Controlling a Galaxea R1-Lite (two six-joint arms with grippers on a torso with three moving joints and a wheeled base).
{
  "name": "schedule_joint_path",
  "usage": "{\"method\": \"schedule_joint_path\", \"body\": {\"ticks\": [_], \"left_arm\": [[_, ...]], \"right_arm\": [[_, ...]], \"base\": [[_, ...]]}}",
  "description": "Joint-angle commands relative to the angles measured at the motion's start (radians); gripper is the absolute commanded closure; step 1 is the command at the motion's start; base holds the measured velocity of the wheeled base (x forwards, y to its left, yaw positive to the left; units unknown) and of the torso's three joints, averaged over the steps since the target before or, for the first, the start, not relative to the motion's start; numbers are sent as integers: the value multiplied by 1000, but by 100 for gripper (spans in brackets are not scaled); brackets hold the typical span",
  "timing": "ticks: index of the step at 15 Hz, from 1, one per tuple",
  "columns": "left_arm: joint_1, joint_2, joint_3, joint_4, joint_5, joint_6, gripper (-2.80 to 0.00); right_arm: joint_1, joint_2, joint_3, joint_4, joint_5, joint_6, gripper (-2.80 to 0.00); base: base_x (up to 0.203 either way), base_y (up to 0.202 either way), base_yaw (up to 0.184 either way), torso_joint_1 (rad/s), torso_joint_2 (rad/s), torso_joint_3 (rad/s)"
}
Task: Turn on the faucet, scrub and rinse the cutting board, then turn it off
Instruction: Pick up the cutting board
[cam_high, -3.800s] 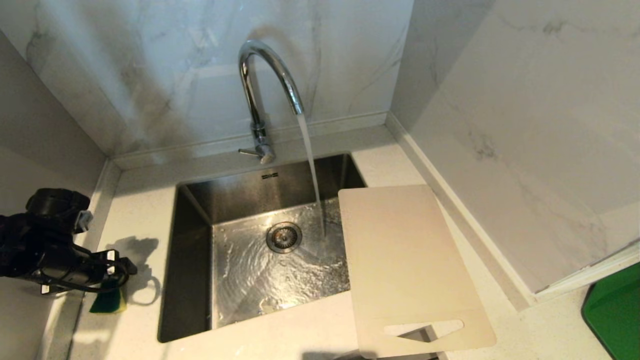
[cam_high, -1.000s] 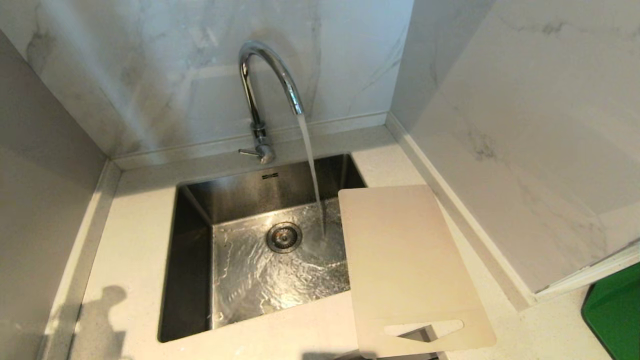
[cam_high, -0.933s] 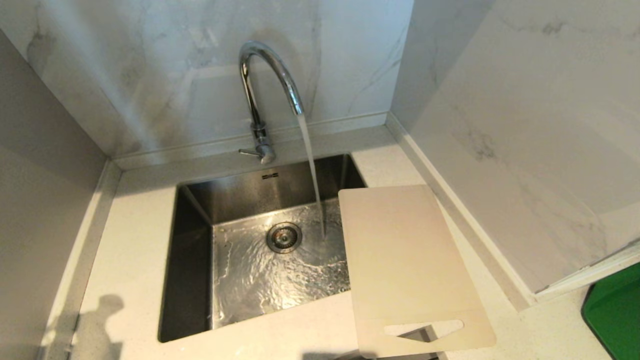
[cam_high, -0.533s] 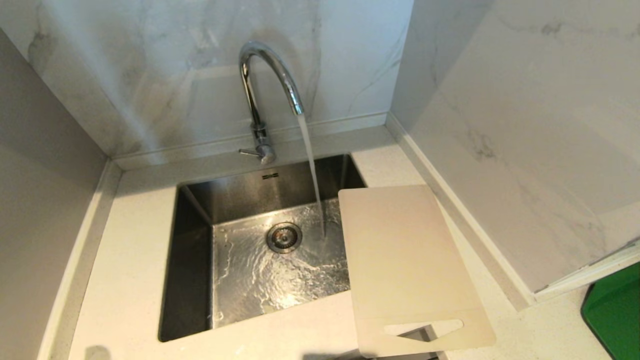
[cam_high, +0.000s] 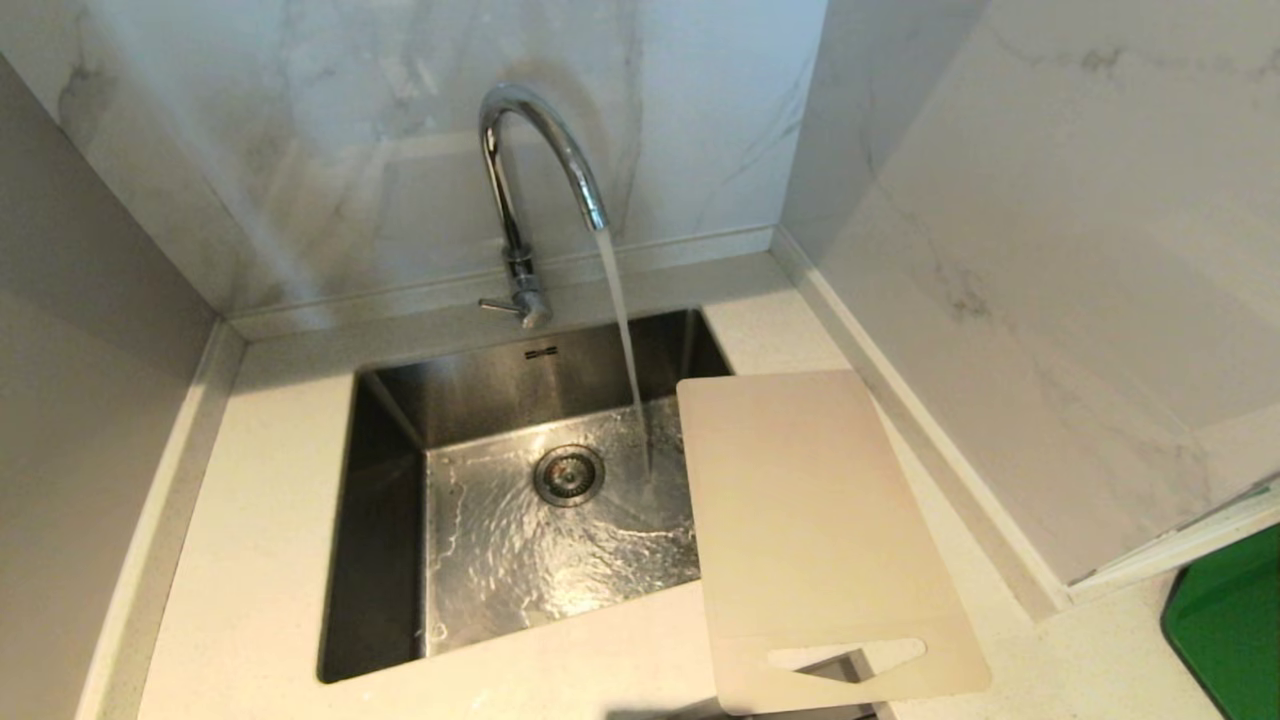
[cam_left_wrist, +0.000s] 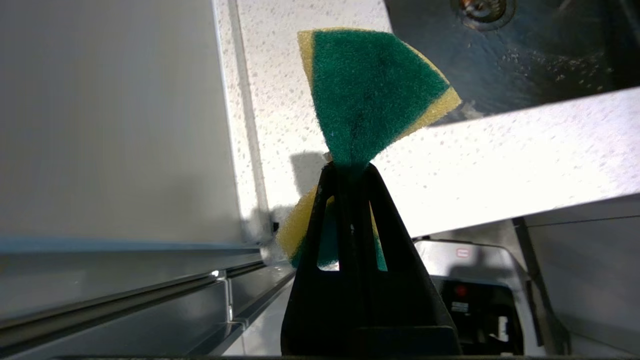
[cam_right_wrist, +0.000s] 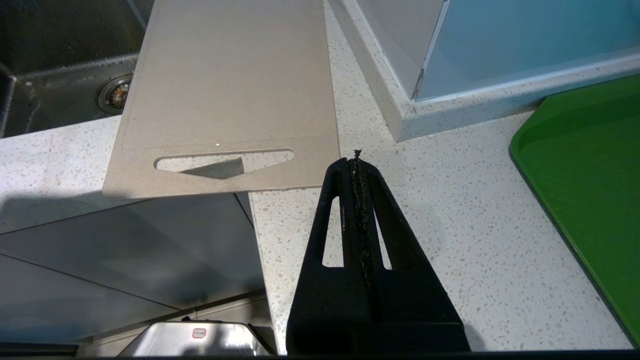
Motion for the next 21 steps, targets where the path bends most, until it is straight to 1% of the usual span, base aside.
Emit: {"method": "schedule_joint_path", "body": {"ticks": [1,2,3,4,5,8,10,12,13,14,15,16,18,19,20,21], "left_arm": [[-14,-45,50,-32,19,0,0],[-13,-47,65,-74,18,1,0],[-14,-55,84,-90,13,1,0],[-17,-69,93,-97,-18,-4,0],[-19,-77,98,-100,-33,-12,0],[-23,-154,105,-125,-35,-7,0],[-25,-172,115,-150,-38,-8,0],[-25,-244,118,-161,-39,-1,0],[-25,-253,136,-213,-41,1,0],[-27,-252,152,-244,-52,-10,0],[-28,-252,152,-237,-56,-46,0],[-28,-252,152,-232,-56,-118,0],[-28,-252,151,-222,-55,-303,0],[-28,-252,151,-220,-53,-332,0],[-28,-252,151,-220,-51,-311,0],[-28,-252,150,-218,-50,-262,0]], "right_arm": [[0,0,0,0,0,0,0],[0,0,0,0,0,0,0],[0,0,0,0,0,0,0],[0,0,0,0,0,0,0],[0,0,0,0,0,0,0],[0,0,0,0,0,0,0],[0,0,0,0,0,0,0],[0,0,0,0,0,0,0],[0,0,0,0,0,0,0],[0,0,0,0,0,0,0],[0,0,0,0,0,0,0],[0,0,0,0,0,0,0],[0,0,0,0,0,0,0],[0,0,0,0,0,0,0],[0,0,0,0,0,0,0],[2,0,0,0,0,0,0]], "base": [[0,0,0,0,0,0],[0,0,0,0,0,0],[0,0,0,0,0,0],[0,0,0,0,0,0],[0,0,0,0,0,0],[0,0,0,0,0,0],[0,0,0,0,0,0],[0,0,0,0,0,0],[0,0,0,0,0,0],[0,0,0,0,0,0],[0,0,0,0,0,0],[0,0,0,0,0,0],[0,0,0,0,0,0],[0,0,0,0,0,0],[0,0,0,0,0,0],[0,0,0,0,0,0]]}}
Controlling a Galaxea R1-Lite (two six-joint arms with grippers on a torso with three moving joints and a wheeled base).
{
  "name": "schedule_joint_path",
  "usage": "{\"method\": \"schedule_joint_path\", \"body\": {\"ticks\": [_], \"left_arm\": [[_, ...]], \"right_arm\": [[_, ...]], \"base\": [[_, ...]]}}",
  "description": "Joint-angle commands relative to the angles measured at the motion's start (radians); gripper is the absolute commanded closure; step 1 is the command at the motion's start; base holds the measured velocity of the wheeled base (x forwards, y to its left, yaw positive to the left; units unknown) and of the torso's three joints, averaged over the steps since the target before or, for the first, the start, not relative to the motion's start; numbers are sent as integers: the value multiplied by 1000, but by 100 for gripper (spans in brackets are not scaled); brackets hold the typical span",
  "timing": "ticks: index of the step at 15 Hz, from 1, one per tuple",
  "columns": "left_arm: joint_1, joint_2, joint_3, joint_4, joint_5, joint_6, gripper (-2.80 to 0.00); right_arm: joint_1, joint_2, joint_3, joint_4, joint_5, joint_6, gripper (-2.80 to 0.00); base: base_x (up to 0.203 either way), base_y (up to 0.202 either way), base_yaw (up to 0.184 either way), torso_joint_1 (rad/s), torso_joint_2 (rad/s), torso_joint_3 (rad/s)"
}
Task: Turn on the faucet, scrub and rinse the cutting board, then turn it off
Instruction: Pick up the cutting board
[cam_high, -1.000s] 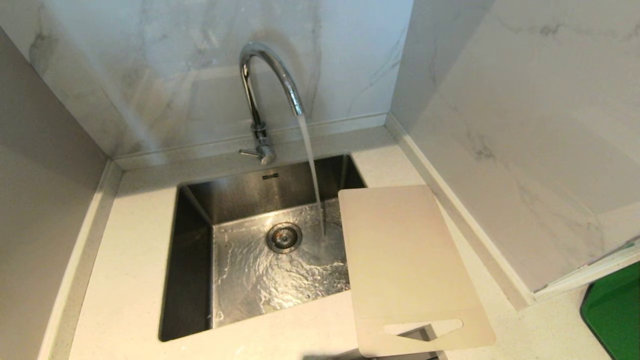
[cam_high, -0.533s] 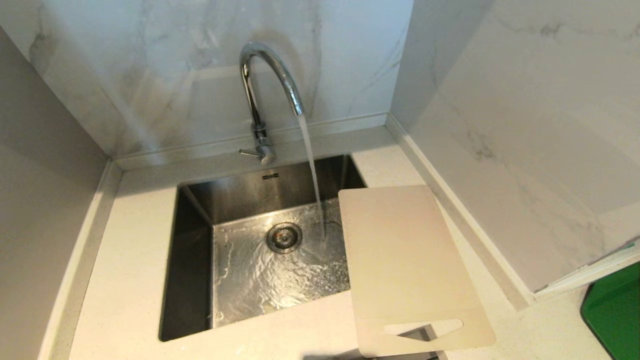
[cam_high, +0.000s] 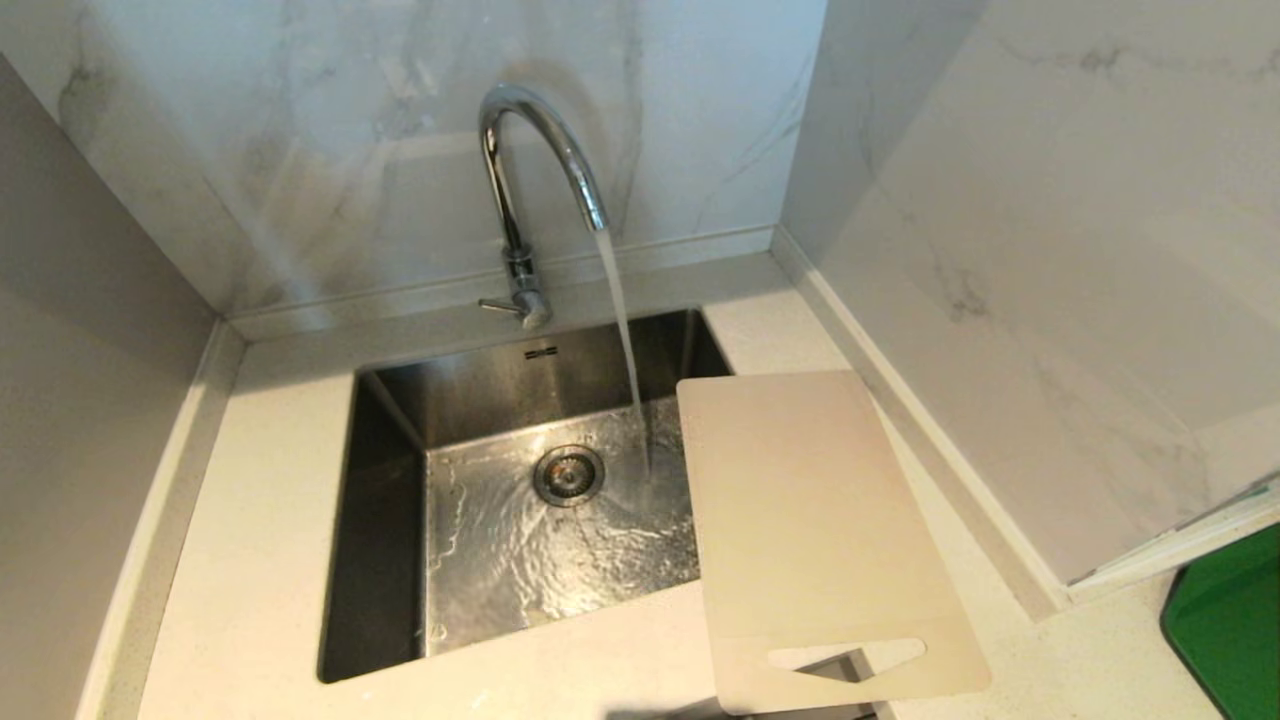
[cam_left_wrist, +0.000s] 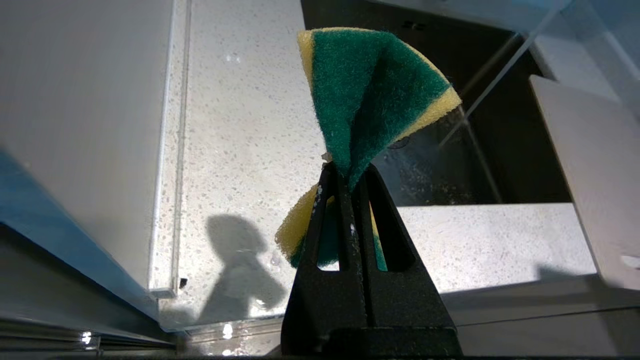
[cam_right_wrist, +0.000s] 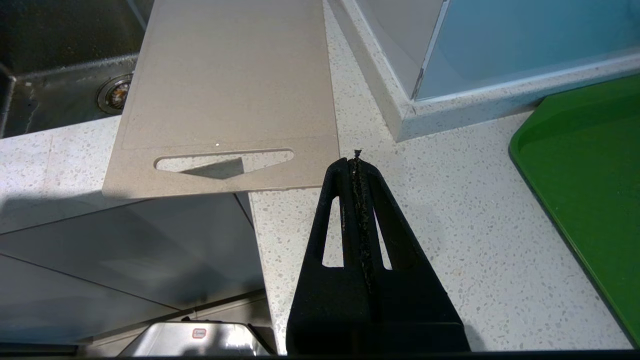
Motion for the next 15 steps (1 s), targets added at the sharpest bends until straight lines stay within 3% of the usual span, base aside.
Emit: {"method": "schedule_joint_path", "body": {"ticks": [1,4,5,8,15], "left_arm": [[0,-5,1,-1,3,129,0],[0,-5,1,21,-5,407,0],[0,-5,1,28,-18,426,0],[0,-5,1,22,-4,345,0],[-1,-2,1,19,-2,336,0]], "right_arm": [[0,0,0,0,0,0,0],[0,0,0,0,0,0,0],[0,0,0,0,0,0,0],[0,0,0,0,0,0,0],[0,0,0,0,0,0,0]], "base": [[0,0,0,0,0,0],[0,0,0,0,0,0],[0,0,0,0,0,0],[0,0,0,0,0,0],[0,0,0,0,0,0]]}}
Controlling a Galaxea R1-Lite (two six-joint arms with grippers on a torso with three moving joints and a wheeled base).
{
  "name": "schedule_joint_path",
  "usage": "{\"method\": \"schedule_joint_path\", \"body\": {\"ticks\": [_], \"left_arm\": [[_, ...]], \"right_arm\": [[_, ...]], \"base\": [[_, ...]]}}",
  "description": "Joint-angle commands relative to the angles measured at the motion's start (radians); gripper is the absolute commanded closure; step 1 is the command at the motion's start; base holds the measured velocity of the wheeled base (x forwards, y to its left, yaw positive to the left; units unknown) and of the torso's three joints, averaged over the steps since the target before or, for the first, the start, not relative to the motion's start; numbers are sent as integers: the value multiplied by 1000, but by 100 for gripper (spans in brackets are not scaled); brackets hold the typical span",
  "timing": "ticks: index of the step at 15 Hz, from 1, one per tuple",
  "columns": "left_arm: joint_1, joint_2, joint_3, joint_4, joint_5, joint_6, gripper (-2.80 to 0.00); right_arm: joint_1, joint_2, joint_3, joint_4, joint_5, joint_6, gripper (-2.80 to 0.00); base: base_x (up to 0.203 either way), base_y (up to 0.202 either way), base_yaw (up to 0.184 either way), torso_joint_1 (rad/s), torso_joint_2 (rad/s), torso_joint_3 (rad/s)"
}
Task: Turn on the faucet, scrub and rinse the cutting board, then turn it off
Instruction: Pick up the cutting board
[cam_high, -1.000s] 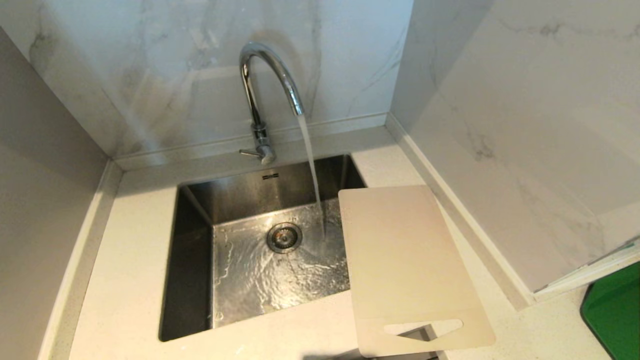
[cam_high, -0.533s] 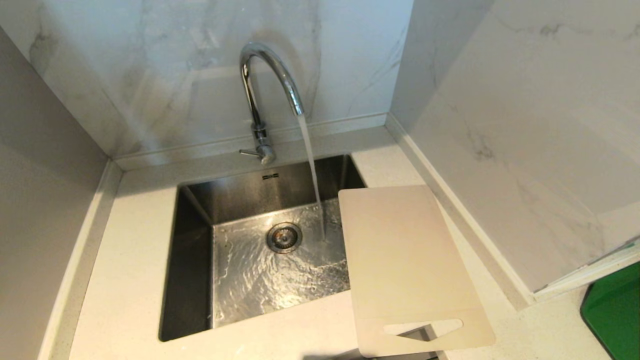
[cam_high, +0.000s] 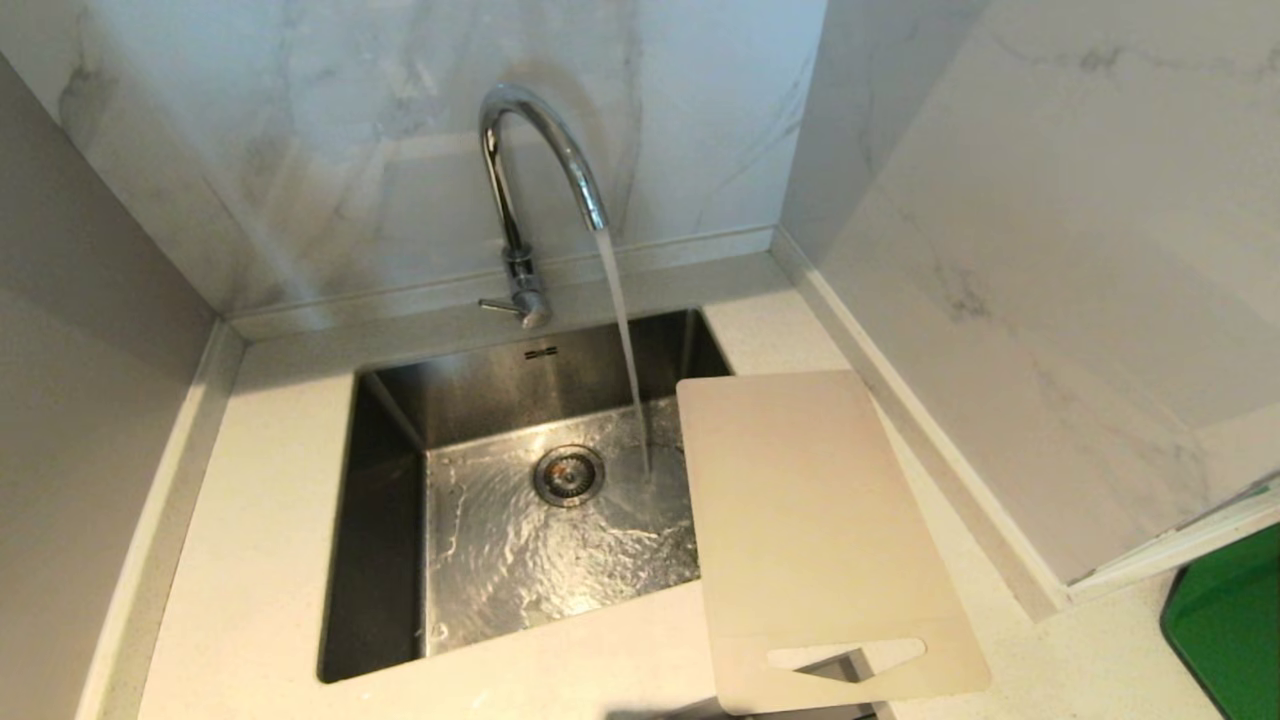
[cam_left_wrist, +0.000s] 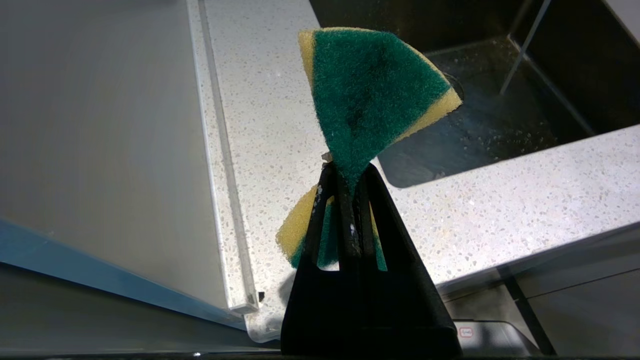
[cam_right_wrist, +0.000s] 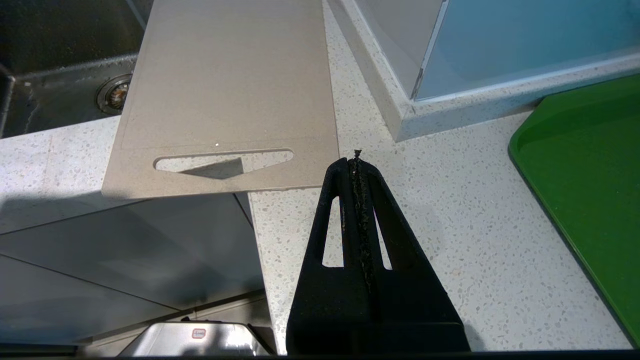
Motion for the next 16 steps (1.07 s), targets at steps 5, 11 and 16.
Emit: {"method": "schedule_joint_path", "body": {"ticks": [5,11,16], "left_arm": [[0,0,0,-1,-3,3,0],[0,0,0,-1,-1,3,0],[0,0,0,-1,-3,3,0]], "right_arm": [[0,0,0,0,0,0,0],[0,0,0,0,0,0,0],[0,0,0,1,0,0,0]], "base": [[0,0,0,0,0,0],[0,0,0,0,0,0],[0,0,0,0,0,0]]}}
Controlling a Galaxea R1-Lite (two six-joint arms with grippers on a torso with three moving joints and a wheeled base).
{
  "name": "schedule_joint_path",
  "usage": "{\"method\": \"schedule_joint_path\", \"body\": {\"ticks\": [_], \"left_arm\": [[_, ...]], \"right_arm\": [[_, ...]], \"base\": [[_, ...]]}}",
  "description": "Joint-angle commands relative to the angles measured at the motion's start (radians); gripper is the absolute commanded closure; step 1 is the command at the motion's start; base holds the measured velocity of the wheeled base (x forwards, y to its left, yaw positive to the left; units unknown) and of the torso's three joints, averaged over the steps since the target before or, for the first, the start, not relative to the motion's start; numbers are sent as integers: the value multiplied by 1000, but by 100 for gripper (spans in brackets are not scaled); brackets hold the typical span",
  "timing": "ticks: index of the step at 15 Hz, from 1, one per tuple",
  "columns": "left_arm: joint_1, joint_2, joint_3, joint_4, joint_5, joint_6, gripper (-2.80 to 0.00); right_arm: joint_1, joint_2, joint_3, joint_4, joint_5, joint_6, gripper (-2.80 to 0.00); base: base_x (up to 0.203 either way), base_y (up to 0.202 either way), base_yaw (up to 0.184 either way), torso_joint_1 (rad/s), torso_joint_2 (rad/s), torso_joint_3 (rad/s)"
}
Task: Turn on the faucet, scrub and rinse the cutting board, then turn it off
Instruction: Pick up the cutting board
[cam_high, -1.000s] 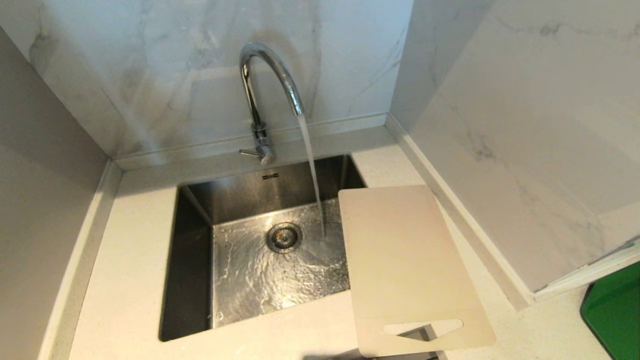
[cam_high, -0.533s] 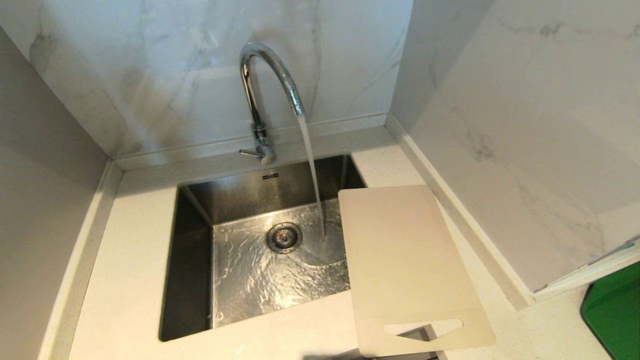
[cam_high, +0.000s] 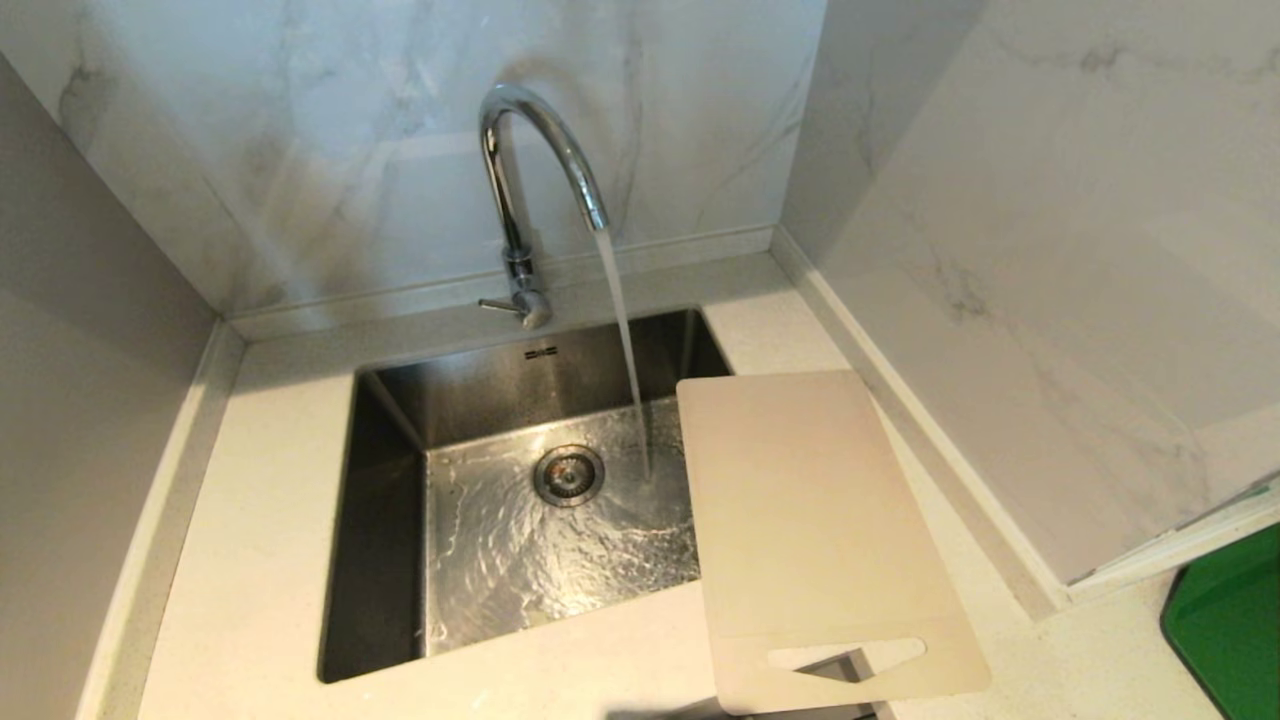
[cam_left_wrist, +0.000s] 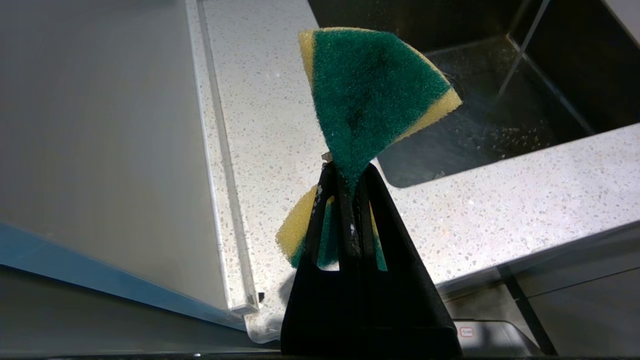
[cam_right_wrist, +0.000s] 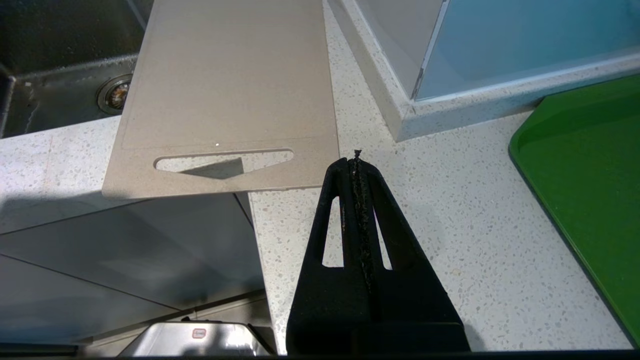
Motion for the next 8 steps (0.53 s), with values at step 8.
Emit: {"method": "schedule_joint_path", "body": {"ticks": [8], "left_arm": [[0,0,0,0,0,-1,0]], "right_arm": [[2,133,-198,156,25,-28,0]], "base": [[0,0,0,0,0,0]]}}
